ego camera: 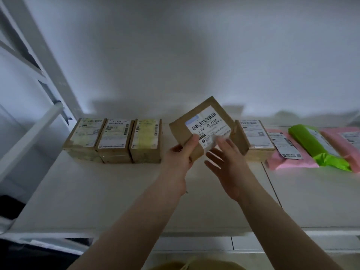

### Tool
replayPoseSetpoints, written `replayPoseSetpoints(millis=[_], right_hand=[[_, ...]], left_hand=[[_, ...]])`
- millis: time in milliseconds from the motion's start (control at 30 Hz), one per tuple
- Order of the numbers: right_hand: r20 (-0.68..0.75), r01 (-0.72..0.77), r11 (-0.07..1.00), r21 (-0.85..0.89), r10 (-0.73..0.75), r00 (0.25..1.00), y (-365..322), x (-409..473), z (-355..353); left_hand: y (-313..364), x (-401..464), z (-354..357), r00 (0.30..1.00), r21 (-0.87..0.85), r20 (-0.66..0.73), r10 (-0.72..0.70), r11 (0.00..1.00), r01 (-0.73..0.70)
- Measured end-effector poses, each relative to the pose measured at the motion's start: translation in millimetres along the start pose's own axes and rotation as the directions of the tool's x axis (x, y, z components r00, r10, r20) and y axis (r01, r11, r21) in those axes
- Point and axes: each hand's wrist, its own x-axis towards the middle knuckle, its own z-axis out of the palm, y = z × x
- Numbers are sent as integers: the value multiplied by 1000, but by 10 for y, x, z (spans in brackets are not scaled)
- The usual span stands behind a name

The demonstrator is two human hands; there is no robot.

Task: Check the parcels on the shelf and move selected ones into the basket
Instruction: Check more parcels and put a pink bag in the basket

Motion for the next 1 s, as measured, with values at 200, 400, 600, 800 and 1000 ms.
replayPoseSetpoints(millis=[200,400,600,800,1000], right_hand=[[-51,-99,993,62,103,993,237,297,206],[-93,-253,949,-188,239,967,50,606,263],[-179,-285,904,-318,238,955,124,835,549],[-202,-283,872,-400,217,955,290,999,690],[-114,-228,812,-538,197,974,350,1046,655]], left_hand=[[-228,74,-64,997,8,-68,-48,999,48],[134,327,-622,831,515,-298,470,812,-274],[428,953,-1257,856,974,-175,486,211,79],[307,1109,-1293,898,989,-137,419,5,149],[275,1139,-1317,897,987,-122,426,-44,155]])
